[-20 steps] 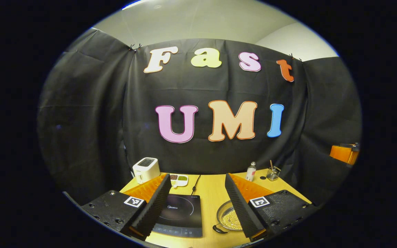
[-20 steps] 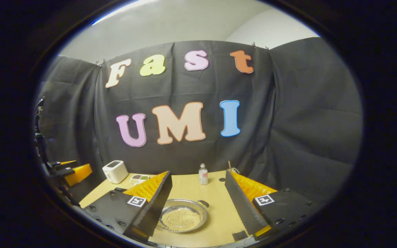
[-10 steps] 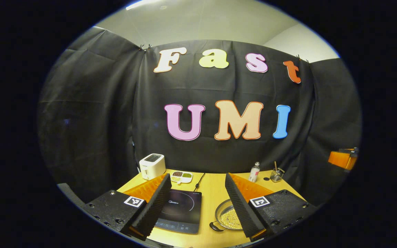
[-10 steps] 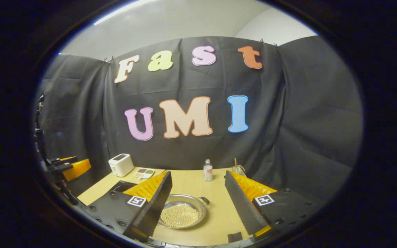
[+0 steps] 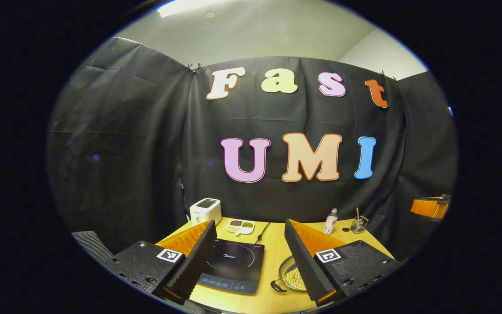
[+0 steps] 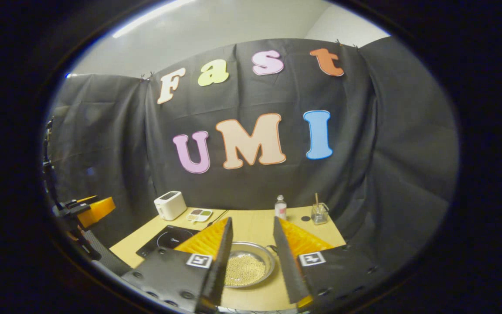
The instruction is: First push the handle of the pot to place it horizontally, then grasp the pot with both hands and set it on the induction cooktop.
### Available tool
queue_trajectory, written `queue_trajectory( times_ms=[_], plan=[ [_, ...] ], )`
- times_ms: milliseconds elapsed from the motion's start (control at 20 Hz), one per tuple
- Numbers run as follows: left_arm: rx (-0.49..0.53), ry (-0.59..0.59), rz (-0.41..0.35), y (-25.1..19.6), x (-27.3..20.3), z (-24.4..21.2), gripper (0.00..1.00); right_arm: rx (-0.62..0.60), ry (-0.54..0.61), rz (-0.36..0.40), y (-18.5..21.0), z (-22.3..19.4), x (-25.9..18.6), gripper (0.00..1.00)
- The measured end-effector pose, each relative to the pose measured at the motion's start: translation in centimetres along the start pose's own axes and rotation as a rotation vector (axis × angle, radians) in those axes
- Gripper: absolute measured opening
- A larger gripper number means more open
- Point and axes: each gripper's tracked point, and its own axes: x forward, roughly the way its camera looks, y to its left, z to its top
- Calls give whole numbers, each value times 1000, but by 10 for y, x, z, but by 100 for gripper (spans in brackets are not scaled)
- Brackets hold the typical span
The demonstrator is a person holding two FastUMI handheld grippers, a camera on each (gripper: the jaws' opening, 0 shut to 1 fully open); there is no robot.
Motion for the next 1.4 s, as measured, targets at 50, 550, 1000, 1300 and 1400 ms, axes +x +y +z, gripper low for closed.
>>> queue_trajectory(
  times_ms=[50,550,1000,1300,1400],
  plan=[
    [1,5,4,3,1,-1,95,-2,6,0,2,-3,3,35],
    [13,78,3,46,36,-26,96,-14,198,-22,42,-77,42,2],
    [22,150,-75,79,96,-57,96,-13,633,-39,88,-229,58,2],
    [38,187,-115,100,125,-76,93,-23,857,-70,110,-304,52,3],
    [41,202,-120,108,131,-83,96,-17,924,-72,119,-324,48,3]
  ],
)
